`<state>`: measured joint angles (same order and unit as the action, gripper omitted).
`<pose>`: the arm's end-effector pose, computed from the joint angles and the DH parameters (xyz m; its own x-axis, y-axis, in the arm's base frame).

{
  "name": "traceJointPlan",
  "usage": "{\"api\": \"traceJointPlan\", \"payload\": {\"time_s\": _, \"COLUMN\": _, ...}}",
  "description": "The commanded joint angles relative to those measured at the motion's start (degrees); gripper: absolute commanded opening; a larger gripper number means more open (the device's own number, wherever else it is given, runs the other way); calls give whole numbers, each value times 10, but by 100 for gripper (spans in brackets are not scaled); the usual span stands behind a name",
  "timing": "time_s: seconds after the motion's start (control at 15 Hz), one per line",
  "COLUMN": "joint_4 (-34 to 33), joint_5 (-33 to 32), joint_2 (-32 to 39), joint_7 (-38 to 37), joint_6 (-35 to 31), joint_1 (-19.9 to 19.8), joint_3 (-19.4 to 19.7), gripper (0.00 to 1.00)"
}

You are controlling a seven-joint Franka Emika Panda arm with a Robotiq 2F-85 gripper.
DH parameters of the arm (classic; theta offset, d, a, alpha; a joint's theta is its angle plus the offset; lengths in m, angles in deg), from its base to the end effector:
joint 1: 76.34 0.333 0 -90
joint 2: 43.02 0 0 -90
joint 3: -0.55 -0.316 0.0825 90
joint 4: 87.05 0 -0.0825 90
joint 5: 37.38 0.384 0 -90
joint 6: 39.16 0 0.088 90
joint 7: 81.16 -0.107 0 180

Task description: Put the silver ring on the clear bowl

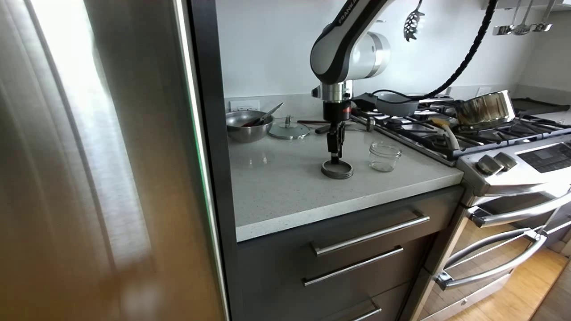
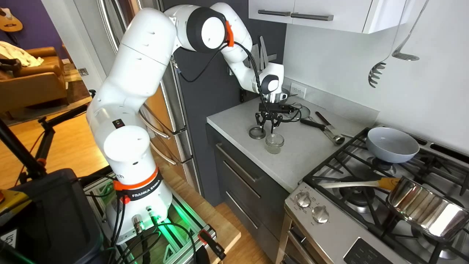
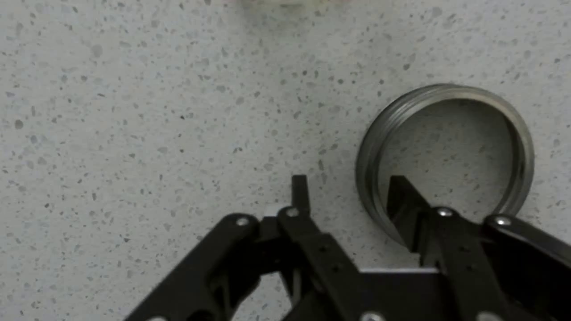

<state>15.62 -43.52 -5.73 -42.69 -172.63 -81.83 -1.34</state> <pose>0.6413 -0.0434 0.1775 0.7701 0.6267 -0.1196 0.6278 -0.7777 -0.0325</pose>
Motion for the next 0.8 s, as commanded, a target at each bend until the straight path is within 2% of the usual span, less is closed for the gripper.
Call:
{"api": "traceJointPlan", "payload": {"time_s": 0.0, "joint_4": -3, "joint_5": -4, "joint_2": 4, "joint_7": 8, "joint_6": -8, "joint_1": -12, "joint_3": -10, "gripper": 45}}
{"api": "traceJointPlan", "payload": {"time_s": 0.07, "joint_4": -3, "joint_5": -4, "joint_2": 3, "joint_7": 9, "joint_6": -8, "joint_1": -12, "joint_3": -10, "gripper": 37}}
{"api": "traceJointPlan", "payload": {"time_s": 0.13, "joint_4": -4, "joint_5": -4, "joint_2": 3, "joint_7": 8, "joint_6": -9, "joint_1": -12, "joint_3": -10, "gripper": 37}}
{"api": "traceJointPlan", "payload": {"time_s": 0.33, "joint_4": -7, "joint_5": -4, "joint_2": 3, "joint_7": 8, "joint_6": -8, "joint_1": -12, "joint_3": -10, "gripper": 14}}
{"api": "traceJointPlan", "payload": {"time_s": 0.4, "joint_4": -7, "joint_5": -4, "joint_2": 3, "joint_7": 8, "joint_6": -9, "joint_1": -12, "joint_3": -10, "gripper": 10}}
{"api": "traceJointPlan", "payload": {"time_s": 0.73, "joint_4": 2, "joint_5": -3, "joint_2": -9, "joint_7": 5, "joint_6": -13, "joint_1": -14, "joint_3": -9, "gripper": 2}}
